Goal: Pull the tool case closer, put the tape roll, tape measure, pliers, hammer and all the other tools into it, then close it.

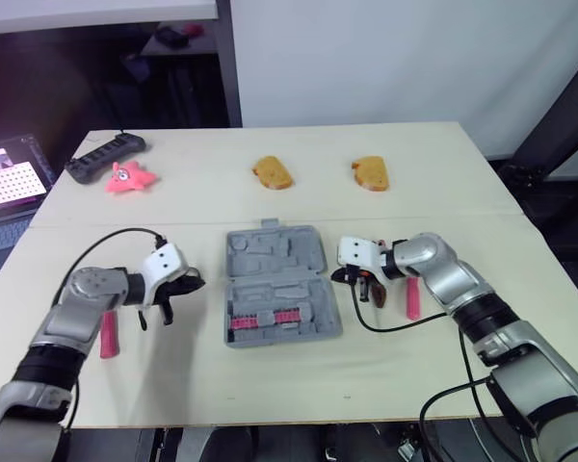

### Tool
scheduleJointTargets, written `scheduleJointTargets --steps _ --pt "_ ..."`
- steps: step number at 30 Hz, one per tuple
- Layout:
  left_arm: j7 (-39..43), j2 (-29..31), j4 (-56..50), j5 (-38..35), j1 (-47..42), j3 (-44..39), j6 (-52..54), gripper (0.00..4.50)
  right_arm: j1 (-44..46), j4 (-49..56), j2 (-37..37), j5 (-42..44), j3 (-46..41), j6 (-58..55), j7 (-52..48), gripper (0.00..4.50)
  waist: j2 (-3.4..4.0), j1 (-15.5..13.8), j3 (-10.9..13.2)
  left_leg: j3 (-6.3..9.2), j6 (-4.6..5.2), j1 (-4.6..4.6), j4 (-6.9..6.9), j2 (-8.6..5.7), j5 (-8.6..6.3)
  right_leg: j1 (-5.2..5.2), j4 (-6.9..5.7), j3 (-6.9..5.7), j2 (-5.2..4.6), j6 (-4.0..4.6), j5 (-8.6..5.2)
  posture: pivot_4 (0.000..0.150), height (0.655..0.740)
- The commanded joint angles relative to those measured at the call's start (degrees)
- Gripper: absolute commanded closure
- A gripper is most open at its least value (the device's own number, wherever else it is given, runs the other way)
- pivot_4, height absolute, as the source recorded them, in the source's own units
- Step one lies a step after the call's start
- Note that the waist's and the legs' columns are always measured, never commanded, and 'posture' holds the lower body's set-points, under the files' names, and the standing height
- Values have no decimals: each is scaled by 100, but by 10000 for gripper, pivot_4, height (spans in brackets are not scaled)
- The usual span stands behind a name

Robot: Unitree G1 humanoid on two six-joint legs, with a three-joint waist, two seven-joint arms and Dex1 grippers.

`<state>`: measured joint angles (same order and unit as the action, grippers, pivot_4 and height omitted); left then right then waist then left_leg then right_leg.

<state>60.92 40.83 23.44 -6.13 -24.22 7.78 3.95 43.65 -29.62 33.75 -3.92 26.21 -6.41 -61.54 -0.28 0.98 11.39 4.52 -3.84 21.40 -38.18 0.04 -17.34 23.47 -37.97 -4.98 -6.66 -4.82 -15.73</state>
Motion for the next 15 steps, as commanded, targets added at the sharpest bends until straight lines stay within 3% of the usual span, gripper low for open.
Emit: scheduleJointTargets --steps 1,9,15 --pt "-15 -152 237 117 -195 33 -154 45000 262 -296 -164 -164 -143 428 71 44402 0 17 0 0 -1 0 0 0 1 1 0 0 0 0 0 1500 7400" --pt "-11 -661 557 205 -456 112 -125 45000 470 -855 -657 -213 -223 759 37 44402 0 15 0 -2 -13 -1 -2 0 7 0 -2 2 -1 -1 1 1500 7400" --pt "-111 -1105 618 260 -431 193 -50 45000 285 -467 -742 -158 -304 561 -165 44402 1 -11 -1 -2 -14 -2 -3 0 8 -1 -4 3 -1 -1 1 1500 7400"
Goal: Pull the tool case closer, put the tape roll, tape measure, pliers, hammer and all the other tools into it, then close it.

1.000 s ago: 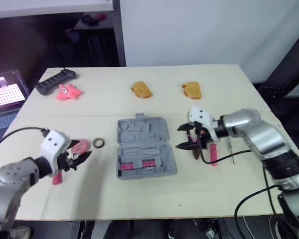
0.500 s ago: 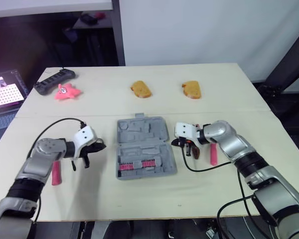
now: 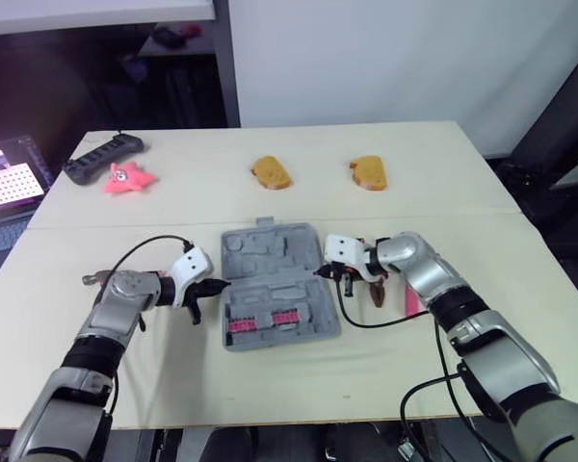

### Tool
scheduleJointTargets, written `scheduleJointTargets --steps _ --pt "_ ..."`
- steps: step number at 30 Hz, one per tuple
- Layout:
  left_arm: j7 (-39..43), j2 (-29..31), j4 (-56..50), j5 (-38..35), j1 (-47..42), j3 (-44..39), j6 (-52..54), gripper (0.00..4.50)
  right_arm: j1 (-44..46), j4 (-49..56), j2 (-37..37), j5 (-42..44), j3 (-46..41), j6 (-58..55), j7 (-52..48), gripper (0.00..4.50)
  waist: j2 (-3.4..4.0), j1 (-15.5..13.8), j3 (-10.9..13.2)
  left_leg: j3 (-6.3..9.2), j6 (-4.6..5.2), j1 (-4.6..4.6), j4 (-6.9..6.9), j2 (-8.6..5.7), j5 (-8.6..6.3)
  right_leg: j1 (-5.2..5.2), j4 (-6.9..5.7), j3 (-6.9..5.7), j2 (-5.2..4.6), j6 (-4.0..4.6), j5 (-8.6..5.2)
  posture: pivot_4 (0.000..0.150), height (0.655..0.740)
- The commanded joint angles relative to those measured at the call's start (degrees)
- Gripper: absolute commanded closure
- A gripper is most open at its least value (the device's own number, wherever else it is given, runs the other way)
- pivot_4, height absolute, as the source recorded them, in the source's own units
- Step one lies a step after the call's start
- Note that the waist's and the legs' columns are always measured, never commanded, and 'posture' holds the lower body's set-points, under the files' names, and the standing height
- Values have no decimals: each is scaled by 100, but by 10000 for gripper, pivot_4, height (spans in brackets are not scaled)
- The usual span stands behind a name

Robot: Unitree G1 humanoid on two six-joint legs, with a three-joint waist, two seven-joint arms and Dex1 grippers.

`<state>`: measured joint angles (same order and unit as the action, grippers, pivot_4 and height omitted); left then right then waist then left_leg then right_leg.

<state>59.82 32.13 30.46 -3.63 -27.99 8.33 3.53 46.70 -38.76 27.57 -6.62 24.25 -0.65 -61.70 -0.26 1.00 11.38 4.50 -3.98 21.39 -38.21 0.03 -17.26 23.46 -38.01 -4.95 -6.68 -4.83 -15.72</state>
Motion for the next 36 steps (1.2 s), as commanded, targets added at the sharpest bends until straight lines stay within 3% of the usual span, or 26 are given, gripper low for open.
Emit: scheduleJointTargets --steps 1,9,17,26,36 --pt "-26 -269 -85 16 -44 127 9 45000 -72 530 -107 115 -119 -62 -183 44402 0 -28 0 0 0 0 -1 0 0 -1 0 0 0 -1 0 1500 7400" --pt "-125 -214 -269 40 160 -19 102 45000 -840 1772 273 209 -232 -860 -568 44402 0 -22 -2 1 7 -4 -2 -1 -4 -5 -1 0 -1 -2 1 1500 7400" --pt "3 -191 -1142 -74 746 48 571 45000 -1420 2912 514 440 -440 -1730 -671 44402 0 -17 -2 1 12 -4 -1 -1 -6 -5 0 1 -1 -2 1 1500 7400" --pt "-106 53 -2299 -300 1576 -154 1256 45000 -1997 3591 733 614 -678 -2241 -529 44402 0 -18 -2 1 26 -6 -1 -1 -14 -6 1 5 -1 -2 1 1500 7400" --pt "-262 152 -2860 -486 2037 -201 1618 45000 -2385 4138 813 773 -705 -2635 -432 44402 0 -21 -2 1 27 -8 -1 -1 -15 -7 1 6 -1 -2 1 1500 7400"
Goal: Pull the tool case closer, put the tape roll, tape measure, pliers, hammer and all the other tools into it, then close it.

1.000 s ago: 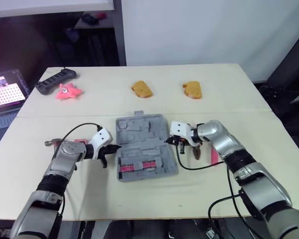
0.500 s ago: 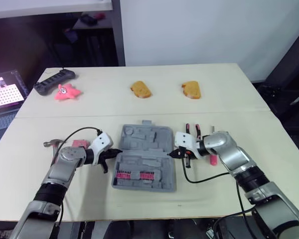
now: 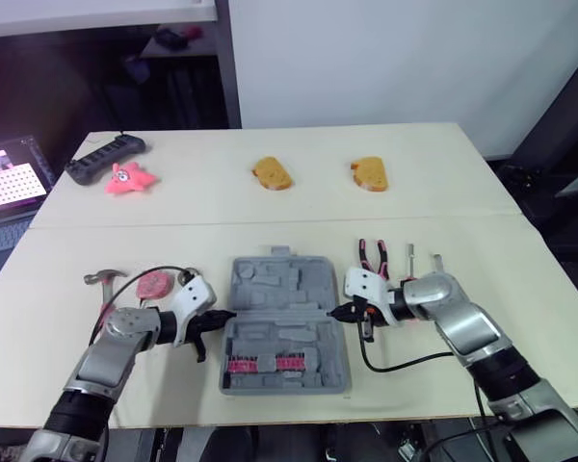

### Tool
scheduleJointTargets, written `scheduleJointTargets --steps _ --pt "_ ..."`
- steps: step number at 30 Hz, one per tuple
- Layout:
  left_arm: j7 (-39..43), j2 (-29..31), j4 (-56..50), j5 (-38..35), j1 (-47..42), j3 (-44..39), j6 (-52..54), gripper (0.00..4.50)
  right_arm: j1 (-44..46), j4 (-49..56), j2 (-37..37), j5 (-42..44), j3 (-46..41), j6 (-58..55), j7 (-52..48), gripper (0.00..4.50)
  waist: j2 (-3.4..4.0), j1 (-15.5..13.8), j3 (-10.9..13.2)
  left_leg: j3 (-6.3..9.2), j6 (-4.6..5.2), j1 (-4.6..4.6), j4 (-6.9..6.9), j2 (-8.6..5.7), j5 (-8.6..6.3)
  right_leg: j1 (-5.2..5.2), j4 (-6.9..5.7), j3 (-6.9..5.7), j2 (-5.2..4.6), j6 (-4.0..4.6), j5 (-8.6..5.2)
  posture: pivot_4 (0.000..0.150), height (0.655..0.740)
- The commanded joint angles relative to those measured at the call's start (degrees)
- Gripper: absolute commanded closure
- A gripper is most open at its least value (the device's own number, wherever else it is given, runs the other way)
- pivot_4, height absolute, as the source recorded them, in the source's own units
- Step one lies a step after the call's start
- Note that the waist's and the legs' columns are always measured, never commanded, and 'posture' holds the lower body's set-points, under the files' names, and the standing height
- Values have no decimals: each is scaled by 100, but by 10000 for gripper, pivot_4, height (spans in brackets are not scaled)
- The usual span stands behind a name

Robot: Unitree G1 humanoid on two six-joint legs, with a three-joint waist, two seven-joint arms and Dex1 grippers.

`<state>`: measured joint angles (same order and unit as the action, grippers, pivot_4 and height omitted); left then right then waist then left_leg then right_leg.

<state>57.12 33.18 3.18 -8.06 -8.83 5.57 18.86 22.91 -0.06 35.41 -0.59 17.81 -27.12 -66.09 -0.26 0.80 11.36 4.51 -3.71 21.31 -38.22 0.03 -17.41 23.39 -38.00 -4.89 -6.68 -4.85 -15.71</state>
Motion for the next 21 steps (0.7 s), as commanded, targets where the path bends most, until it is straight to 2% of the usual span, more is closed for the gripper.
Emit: scheduleJointTargets --steps 1,21 --pt "3 56 -140 -48 136 79 88 45000 -18 276 38 172 -59 10 14 44402 0 -2 0 0 0 0 0 0 0 -1 0 0 0 0 0 1500 7400" --pt "-20 220 -1148 -252 1164 333 552 45000 -870 1451 548 815 -127 -915 29 44402 0 -6 -2 1 3 -4 1 0 -2 -6 3 1 0 0 -1 1500 7400"
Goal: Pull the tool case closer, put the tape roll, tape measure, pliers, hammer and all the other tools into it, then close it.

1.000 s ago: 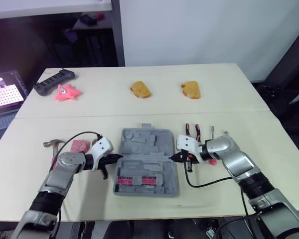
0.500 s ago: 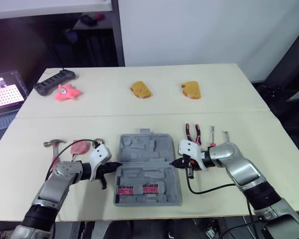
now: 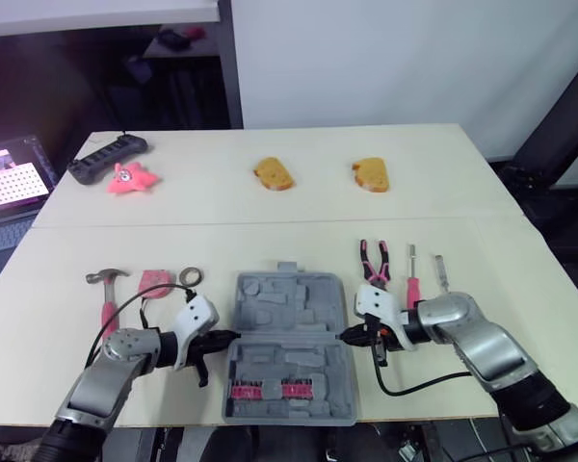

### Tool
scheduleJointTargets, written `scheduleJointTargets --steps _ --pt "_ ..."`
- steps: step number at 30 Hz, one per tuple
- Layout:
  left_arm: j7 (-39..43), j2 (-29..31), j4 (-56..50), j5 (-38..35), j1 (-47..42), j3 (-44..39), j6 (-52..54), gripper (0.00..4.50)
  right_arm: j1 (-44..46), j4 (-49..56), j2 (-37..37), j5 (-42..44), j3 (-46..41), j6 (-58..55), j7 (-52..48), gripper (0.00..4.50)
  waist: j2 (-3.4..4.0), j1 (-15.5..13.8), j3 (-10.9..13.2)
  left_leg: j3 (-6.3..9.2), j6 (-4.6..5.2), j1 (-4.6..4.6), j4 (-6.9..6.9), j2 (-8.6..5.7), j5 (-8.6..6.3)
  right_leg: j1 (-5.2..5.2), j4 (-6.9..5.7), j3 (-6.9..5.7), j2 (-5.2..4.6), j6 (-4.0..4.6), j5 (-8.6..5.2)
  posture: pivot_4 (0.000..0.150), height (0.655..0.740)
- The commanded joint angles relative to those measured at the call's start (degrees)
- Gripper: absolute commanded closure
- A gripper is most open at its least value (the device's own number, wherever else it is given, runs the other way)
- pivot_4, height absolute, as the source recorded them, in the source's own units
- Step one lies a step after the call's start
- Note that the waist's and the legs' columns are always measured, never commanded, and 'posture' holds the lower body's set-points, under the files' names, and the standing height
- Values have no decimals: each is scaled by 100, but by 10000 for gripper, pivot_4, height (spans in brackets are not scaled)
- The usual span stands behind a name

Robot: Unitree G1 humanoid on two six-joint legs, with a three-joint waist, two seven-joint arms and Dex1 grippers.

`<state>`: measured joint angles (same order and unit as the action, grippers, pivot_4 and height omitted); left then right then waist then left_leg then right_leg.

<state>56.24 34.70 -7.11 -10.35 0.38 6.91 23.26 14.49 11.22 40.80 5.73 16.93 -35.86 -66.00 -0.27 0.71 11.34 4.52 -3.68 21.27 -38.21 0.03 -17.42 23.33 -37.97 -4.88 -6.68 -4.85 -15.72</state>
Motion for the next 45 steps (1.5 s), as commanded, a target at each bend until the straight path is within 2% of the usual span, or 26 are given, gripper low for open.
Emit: scheduleJointTargets --steps 1,11,34,39,45 --pt "62 90 -163 -48 286 190 112 45000 -49 343 21 193 -32 -56 40 44402 0 3 0 0 0 0 0 0 0 0 0 0 0 0 0 1500 7400" --pt "143 379 -340 -216 547 159 122 45000 -185 529 87 381 66 -212 74 44402 0 -1 -1 1 3 0 0 0 -1 0 1 0 0 0 0 1500 7400" --pt "44 391 -42 -177 277 237 63 45000 -325 561 149 529 28 -446 306 44402 2 -15 -10 1 3 -9 0 0 -2 -12 0 0 0 0 0 1500 7400" --pt "-90 461 -3 -112 308 57 -49 45000 -213 342 199 591 -170 -419 326 44402 2 -12 -10 1 3 -9 0 0 -1 -12 0 0 0 0 0 1500 7400" --pt "-178 672 67 -339 295 -575 -99 45000 -211 147 518 956 -547 -503 64 44402 -3 -7 -9 3 3 -9 0 0 -1 -11 0 -1 1 0 0 1500 7400"
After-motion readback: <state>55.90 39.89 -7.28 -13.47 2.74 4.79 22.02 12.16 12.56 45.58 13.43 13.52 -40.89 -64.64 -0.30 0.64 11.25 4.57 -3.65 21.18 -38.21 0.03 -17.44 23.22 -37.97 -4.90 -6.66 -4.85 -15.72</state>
